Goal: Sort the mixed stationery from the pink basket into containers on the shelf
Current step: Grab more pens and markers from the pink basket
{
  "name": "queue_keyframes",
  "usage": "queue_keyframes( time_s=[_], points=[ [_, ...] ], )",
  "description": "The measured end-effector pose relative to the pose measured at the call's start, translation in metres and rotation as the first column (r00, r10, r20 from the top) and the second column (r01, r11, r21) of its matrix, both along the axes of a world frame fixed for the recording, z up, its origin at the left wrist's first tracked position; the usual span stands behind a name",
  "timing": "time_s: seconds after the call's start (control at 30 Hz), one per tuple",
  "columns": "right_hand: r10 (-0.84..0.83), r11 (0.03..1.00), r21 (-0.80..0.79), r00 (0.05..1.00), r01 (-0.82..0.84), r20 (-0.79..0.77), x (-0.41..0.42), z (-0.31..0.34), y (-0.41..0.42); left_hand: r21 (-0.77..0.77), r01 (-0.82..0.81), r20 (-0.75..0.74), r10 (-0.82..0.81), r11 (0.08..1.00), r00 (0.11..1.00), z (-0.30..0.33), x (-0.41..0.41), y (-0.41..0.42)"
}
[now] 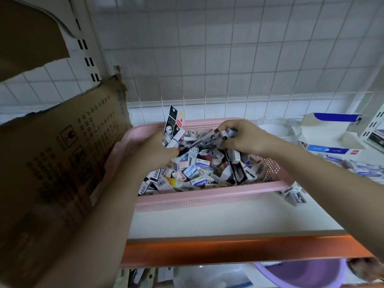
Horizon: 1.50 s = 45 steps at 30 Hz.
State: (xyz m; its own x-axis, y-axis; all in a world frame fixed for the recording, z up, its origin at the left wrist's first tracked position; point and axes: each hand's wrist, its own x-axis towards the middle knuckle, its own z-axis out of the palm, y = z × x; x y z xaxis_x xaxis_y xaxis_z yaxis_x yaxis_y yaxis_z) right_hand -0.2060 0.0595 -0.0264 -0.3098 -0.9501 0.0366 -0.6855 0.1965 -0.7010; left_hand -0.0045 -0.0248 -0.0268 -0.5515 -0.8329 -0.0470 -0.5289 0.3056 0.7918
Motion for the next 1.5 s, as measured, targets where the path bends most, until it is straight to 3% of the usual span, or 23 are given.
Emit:
queue_keyframes(
  time_s=[0.17, 0.27, 0.4, 0.5, 0.6, 0.77, 1.0, 1.27, 1.5],
  points=[
    [0.009, 0.996, -0.093, 0.993, 0.002, 0.120, -0.003, 0.012, 0.010, -0.058, -0.060, -0.048, 0.057, 0.997, 0.997, -0.002, -0.001, 0.000],
    [-0.042, 0.983, -0.163, 0.966, 0.086, 0.256, -0.002, 0.010, 0.009, -0.087, -0.115, -0.133, 0.103, 0.990, 0.986, -0.001, -0.003, 0.000],
    [-0.145, 0.944, -0.151, 0.781, 0.292, 0.608, -0.005, 0.001, 0.002, 0.022, -0.151, -0.211, 0.153, 0.988, 0.966, 0.003, -0.007, 0.002],
    [-0.135, 0.908, -0.187, 0.684, 0.375, 0.717, -0.005, 0.003, 0.004, 0.114, -0.083, -0.260, 0.110, 0.990, 0.959, 0.005, -0.012, 0.005],
    [-0.093, 0.867, -0.321, 0.757, 0.380, 0.647, -0.004, 0.018, 0.013, 0.171, 0.028, -0.303, 0.026, 0.985, 0.953, 0.013, -0.022, 0.011],
    [-0.138, 0.811, -0.490, 0.918, 0.320, 0.371, -0.021, 0.035, 0.050, 0.215, 0.198, -0.404, -0.097, 0.956, 0.910, 0.034, -0.056, 0.048],
    [-0.328, 0.753, -0.516, 0.913, 0.408, 0.243, -0.118, 0.022, 0.131, 0.307, 0.341, -0.433, -0.189, 0.888, 0.881, 0.030, -0.150, 0.124],
    [-0.243, 0.875, -0.417, 0.968, 0.245, 0.059, -0.227, -0.021, 0.182, 0.431, 0.202, -0.457, 0.020, 0.880, 0.889, -0.006, -0.251, 0.191],
    [-0.106, 0.984, -0.160, 0.984, 0.082, -0.146, -0.265, -0.026, 0.197, 0.485, 0.016, -0.376, 0.192, 0.874, 0.906, -0.029, -0.279, 0.215]
  ],
)
